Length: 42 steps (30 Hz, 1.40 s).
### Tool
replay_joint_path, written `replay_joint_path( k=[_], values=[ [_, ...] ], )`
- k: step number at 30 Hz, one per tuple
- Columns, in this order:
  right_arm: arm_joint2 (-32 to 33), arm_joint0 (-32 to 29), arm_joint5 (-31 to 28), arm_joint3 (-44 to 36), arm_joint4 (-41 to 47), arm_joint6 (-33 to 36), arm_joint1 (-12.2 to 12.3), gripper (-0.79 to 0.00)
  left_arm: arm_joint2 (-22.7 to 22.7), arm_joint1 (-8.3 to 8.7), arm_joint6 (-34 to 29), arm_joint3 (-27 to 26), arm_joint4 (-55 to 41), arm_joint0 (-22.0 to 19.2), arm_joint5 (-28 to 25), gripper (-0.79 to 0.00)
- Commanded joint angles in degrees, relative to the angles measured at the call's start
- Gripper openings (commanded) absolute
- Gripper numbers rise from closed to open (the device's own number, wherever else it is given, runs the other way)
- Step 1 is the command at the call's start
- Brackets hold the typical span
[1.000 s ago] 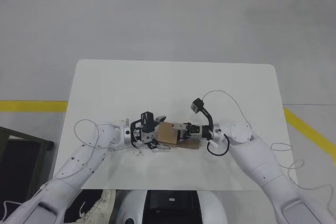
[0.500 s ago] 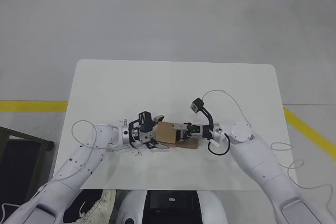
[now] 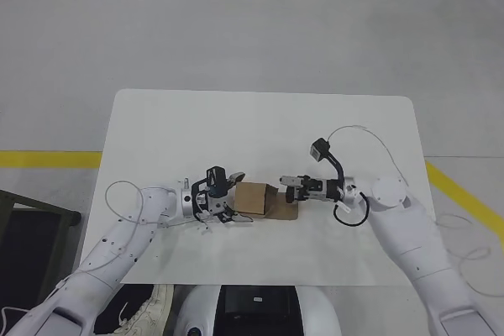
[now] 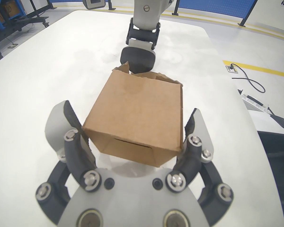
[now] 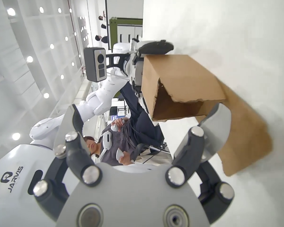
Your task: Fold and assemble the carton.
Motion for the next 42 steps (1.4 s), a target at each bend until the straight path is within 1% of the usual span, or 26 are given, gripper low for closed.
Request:
replay_joint_path(
  k=[1, 4, 10, 14, 18, 24, 30, 34, 42],
  values=[
    [0.3, -0.1, -0.8, 0.2, 0.1, -0.5, 0.0, 0.0, 0.0, -0.02, 0.0, -0.1, 0.0, 0.0, 0.0, 0.0],
    [-0.5, 0.6, -3.6, 1.1, 0.8, 0.0, -0.3, 0.0, 0.0, -0.05, 0.0, -0.1, -0.1, 0.0, 0.0, 0.0],
    [-3.5, 3.3, -9.4, 4.2, 2.0, 3.0, -1.4, 0.0, -0.1, -0.09, -0.1, -0.1, -0.1, 0.0, -0.1, 0.0],
    [-5.6, 5.3, -11.5, 6.4, 3.4, 6.8, -2.2, 0.0, -0.1, -0.11, -0.2, -0.1, -0.1, 0.0, -0.1, 0.0],
    [-7.7, 7.2, -10.8, 7.0, 4.3, 9.4, -2.8, 0.0, -0.2, -0.13, -0.2, -0.1, -0.2, 0.0, 0.0, 0.0],
    [-9.4, 8.1, -8.9, 6.4, 5.3, 11.2, -2.7, 0.0, -0.2, -0.15, -0.3, -0.2, -0.1, 0.0, -0.2, 0.0],
    [-9.7, 8.0, -9.5, 8.6, 7.7, 10.3, -2.9, 0.0, -0.3, -0.17, -0.3, -0.3, -0.2, 0.0, -0.2, 0.0],
    [-9.8, 7.3, -9.5, 9.6, 8.7, 7.7, -3.2, 0.0, -0.4, -0.18, -0.3, -0.3, -0.2, 0.0, -0.1, 0.0],
    [-9.4, 4.7, -10.2, 8.4, 9.7, 2.0, -3.6, 0.0, -0.5, -0.2, -0.4, -0.4, -0.3, 0.1, -0.2, 0.0]
  ],
)
